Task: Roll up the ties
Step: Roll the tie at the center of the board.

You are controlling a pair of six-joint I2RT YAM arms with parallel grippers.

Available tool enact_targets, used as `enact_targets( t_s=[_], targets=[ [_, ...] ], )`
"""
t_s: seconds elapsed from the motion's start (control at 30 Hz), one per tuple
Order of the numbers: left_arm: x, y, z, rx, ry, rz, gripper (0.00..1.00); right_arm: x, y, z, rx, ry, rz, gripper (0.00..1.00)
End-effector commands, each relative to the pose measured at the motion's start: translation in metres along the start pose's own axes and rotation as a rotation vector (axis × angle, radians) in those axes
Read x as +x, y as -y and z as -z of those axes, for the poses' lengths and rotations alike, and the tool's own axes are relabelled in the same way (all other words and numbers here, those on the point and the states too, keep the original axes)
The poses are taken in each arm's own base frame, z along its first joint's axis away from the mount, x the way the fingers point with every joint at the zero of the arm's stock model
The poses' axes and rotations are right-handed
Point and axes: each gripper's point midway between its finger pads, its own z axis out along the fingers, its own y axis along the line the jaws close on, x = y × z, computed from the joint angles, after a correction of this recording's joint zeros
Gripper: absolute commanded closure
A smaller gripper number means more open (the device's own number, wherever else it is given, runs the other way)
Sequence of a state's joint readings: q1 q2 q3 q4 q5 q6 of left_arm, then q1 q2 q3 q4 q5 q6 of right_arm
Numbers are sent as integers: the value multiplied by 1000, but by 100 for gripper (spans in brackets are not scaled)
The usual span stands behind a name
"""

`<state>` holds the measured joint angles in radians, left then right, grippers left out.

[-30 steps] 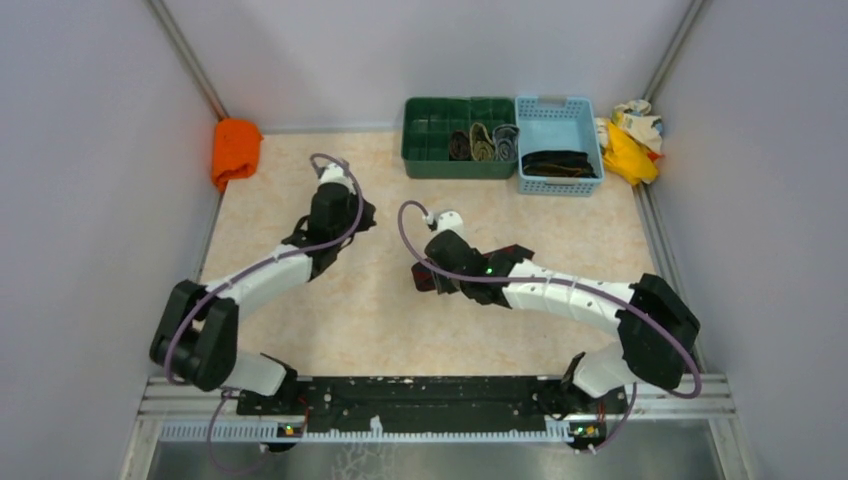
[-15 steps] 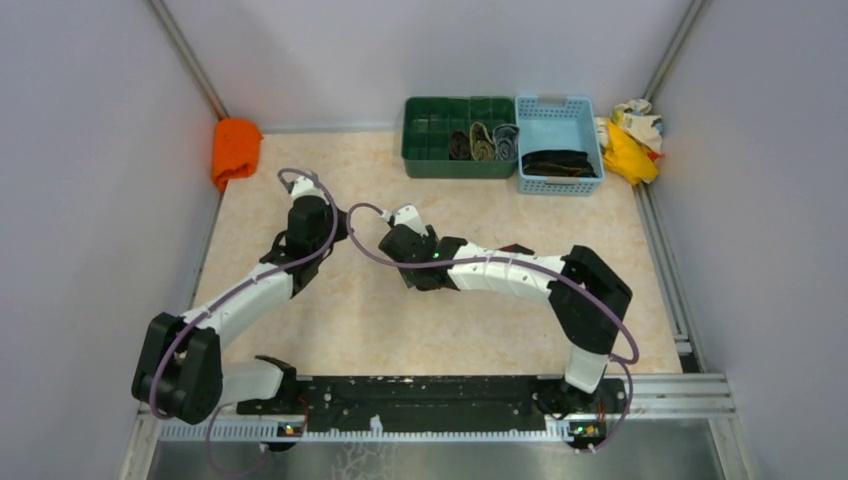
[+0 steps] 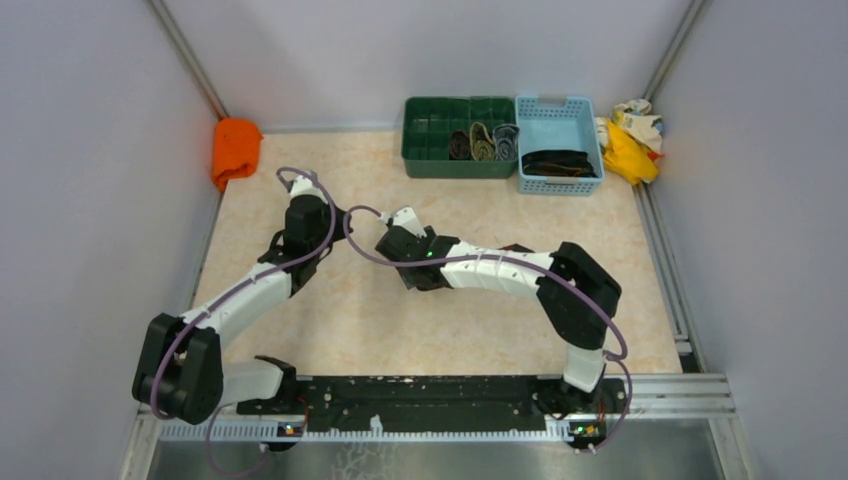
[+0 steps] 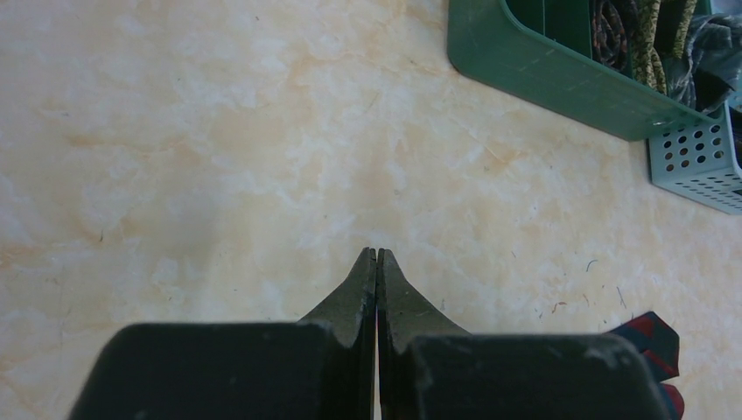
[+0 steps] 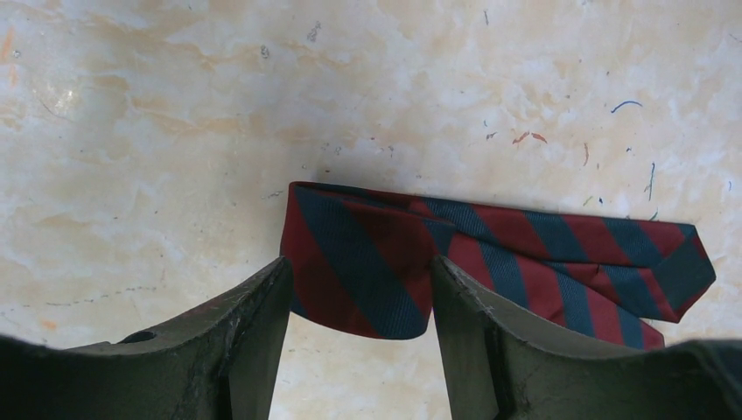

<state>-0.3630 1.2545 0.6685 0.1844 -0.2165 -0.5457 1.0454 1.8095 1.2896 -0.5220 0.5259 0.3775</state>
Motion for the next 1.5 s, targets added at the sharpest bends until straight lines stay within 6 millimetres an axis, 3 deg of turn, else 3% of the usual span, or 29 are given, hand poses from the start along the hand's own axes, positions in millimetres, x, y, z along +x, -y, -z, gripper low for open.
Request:
enact_targets(
  t_s=[0.0, 0.2, 0.47, 0.67, 0.97, 1.47],
  targets=[
    [1, 5, 1, 47, -2, -8, 100, -28, -2, 25, -36, 98, -40, 41],
    [0, 8, 1, 58, -5, -16, 100, -31, -20, 37, -115, 107, -35, 41],
    [5, 7, -2, 60, -23, -14, 100, -6, -36, 15, -135, 18, -25, 40],
    [6, 15, -1, 103, -25, -21, 100, 5, -23, -3, -73, -17, -42, 39],
    [4, 22, -1, 144, -22, -29, 100, 12, 4, -5, -1, -30, -78, 39],
    [4, 25, 0, 164, -19, -33, 100, 40, 20, -26, 113, -123, -59, 39]
  ],
)
